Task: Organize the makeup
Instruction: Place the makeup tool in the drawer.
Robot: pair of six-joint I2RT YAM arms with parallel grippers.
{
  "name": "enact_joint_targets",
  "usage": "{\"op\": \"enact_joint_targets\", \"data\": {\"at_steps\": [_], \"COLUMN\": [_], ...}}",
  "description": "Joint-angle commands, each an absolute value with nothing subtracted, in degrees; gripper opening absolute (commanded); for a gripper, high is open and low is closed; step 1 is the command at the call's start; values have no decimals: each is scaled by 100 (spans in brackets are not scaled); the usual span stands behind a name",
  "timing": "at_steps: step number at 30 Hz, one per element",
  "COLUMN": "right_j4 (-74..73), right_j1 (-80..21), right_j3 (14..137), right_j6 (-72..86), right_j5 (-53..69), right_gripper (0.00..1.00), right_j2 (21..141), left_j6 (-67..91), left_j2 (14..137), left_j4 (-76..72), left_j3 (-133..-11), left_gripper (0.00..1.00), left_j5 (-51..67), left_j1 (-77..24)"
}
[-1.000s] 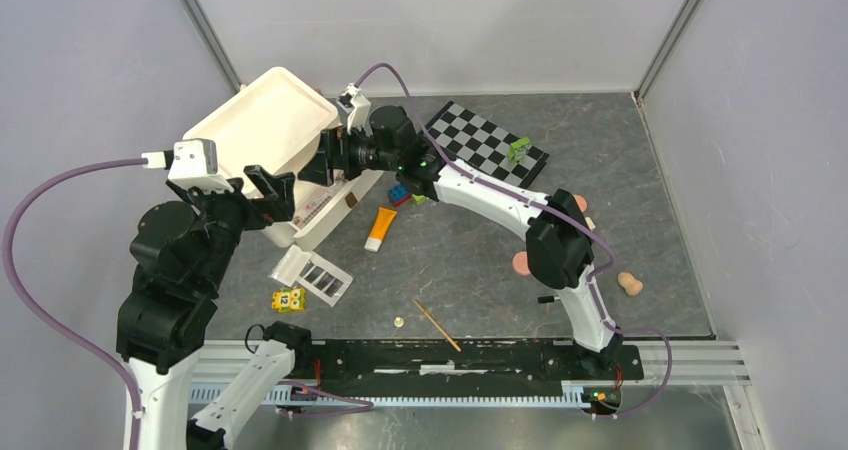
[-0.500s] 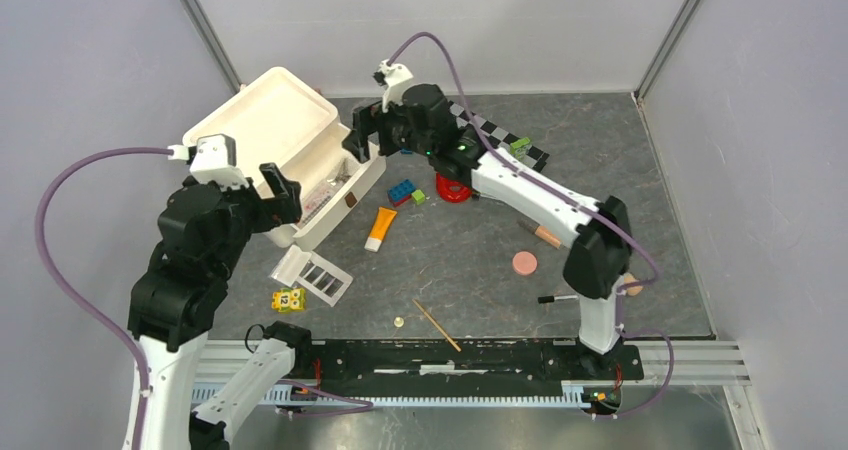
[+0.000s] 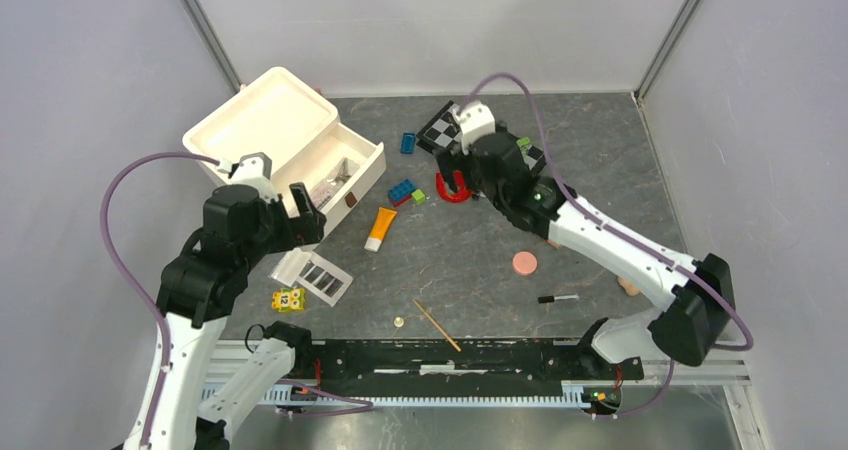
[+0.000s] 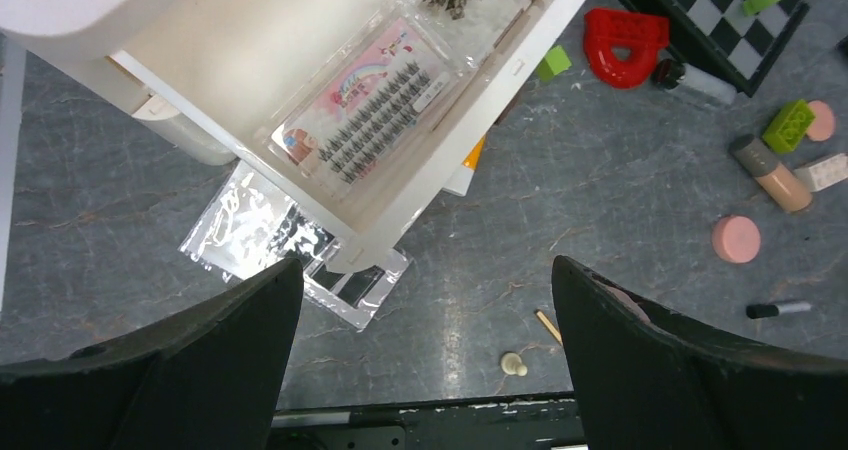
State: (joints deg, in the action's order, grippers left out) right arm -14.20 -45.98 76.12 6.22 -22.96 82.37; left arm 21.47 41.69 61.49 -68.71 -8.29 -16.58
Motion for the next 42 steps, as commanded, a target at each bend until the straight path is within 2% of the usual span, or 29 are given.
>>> {"op": "enact_joint_targets", "data": {"at_steps": [1, 10, 17, 23, 30, 36, 42], "right_j4": [-926, 481, 1115, 2339, 3267, 3340, 3314], "right_j1": [-4287, -4260, -5179, -5705, -6071, -6142, -6242], "right_j3": [6137, 4821, 4857, 4782, 5194, 5647, 5996], "right_j6": [765, 1953, 3127, 4015, 4802, 5156, 5426], "right_j5": [-2116, -22, 136, 456, 517, 444, 541], "right_gripper": [98, 98, 98, 86, 76, 71, 67], "right_j2": [7548, 7564, 8369, 9278, 10500, 11146, 11651], "left_j6": [2516, 3528, 3330, 2874, 2426, 2417, 2364], "left_j2": [3988, 4480, 4369, 4068, 2900, 2392, 2278], "left_j4": [6061, 6513, 6240, 5811, 5027, 4707, 4717], "left_j3": [-6951, -7239, -7067, -6505, -5830, -5227, -5238], "left_gripper": [100, 100, 100, 100, 100, 100, 100], "left_j5": [-432, -931, -304, -681, -692, -712, -927], "left_j1": [-1635, -1634, -1635, -1635, -1633, -1635, -1629]}}
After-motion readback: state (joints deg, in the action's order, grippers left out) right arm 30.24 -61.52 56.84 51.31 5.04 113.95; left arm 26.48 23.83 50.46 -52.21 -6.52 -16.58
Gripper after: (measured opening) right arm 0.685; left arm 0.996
